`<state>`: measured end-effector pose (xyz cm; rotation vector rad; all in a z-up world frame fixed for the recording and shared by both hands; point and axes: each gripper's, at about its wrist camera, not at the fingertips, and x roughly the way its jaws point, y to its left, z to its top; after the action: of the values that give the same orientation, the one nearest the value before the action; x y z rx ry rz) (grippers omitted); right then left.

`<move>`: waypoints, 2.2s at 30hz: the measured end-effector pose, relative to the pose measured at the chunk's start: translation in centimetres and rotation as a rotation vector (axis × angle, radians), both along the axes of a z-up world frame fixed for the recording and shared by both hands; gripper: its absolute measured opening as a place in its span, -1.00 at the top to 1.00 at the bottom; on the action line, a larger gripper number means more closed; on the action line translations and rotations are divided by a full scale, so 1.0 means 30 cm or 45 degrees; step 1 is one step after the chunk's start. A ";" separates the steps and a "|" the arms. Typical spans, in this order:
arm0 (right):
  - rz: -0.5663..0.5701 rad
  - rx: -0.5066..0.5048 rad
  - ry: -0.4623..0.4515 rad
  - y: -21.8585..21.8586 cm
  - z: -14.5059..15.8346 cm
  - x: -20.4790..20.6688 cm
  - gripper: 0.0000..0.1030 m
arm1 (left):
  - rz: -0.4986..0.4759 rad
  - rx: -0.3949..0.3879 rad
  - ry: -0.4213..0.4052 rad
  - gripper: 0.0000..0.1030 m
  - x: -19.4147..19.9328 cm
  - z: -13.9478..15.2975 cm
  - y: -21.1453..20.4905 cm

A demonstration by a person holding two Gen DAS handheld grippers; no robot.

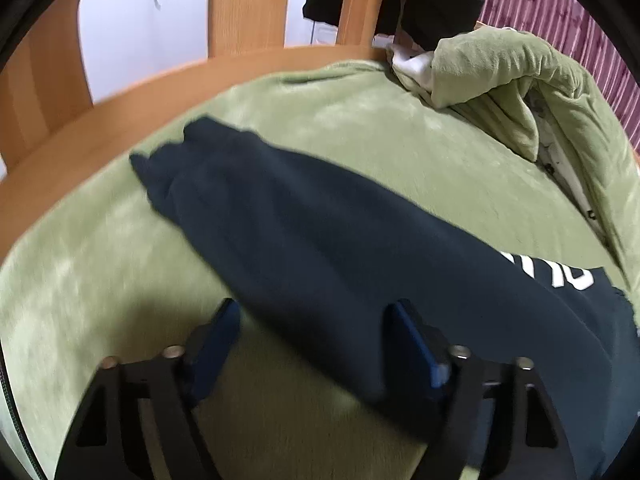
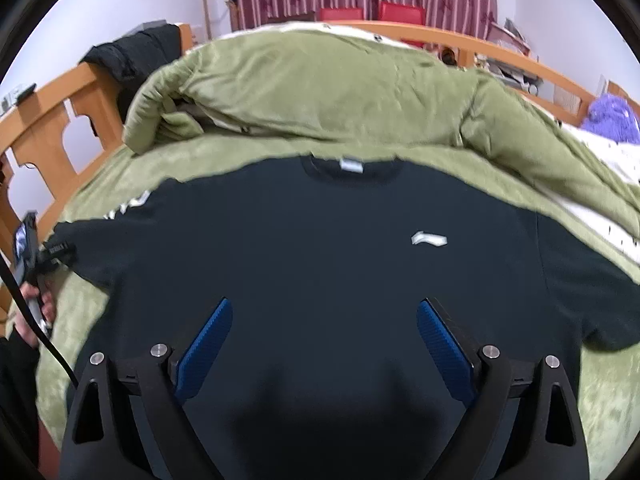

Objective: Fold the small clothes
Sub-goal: 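Grasp the sweatshirt sleeve nearest the left tool with the left tool, then fold the held sleeve across the shirt front and open the left tool, then move the right tool to the folded sleeve's ribbed cuff and grasp it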

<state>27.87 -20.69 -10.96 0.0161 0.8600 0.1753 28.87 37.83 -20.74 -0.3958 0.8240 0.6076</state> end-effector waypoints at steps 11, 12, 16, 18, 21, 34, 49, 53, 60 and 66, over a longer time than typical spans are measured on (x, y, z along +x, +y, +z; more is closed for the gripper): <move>-0.082 -0.003 -0.045 -0.145 0.017 -0.052 -0.67 | -0.178 0.310 -0.030 0.88 0.066 0.289 -0.222; -0.088 0.002 -0.052 -0.159 0.023 -0.055 -0.67 | -0.203 0.310 -0.051 0.88 0.064 0.329 -0.255; -0.122 0.044 -0.061 -0.225 0.049 -0.071 -0.67 | -0.314 0.326 -0.129 0.89 0.080 0.483 -0.443; -0.140 0.084 -0.065 -0.262 0.063 -0.080 -0.67 | -0.395 0.330 -0.167 0.89 0.097 0.547 -0.573; -0.158 0.085 -0.092 -0.304 0.085 -0.095 -0.67 | -0.510 0.361 -0.200 0.89 0.125 0.602 -0.780; -0.269 0.119 -0.167 -0.462 0.132 -0.136 -0.67 | -0.998 0.264 -0.112 0.89 0.173 0.413 -1.579; -0.230 0.153 -0.145 -0.434 0.129 -0.101 -0.62 | -0.884 0.163 -0.047 -0.16 -0.048 0.342 -1.452; -0.178 0.169 -0.150 -0.356 0.141 -0.102 -0.39 | -0.805 0.172 -0.046 -0.16 -0.116 0.356 -1.310; -0.093 0.134 -0.139 -0.184 0.152 -0.112 0.09 | -0.678 0.160 -0.071 -0.17 -0.216 0.403 -1.099; -0.066 0.082 -0.104 -0.078 0.177 -0.140 0.42 | -0.660 0.191 -0.076 -0.18 -0.245 0.406 -1.042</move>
<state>23.67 -23.03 -5.64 0.0904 0.7714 0.1539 21.52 6.58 -8.56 -0.0537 0.7787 0.1710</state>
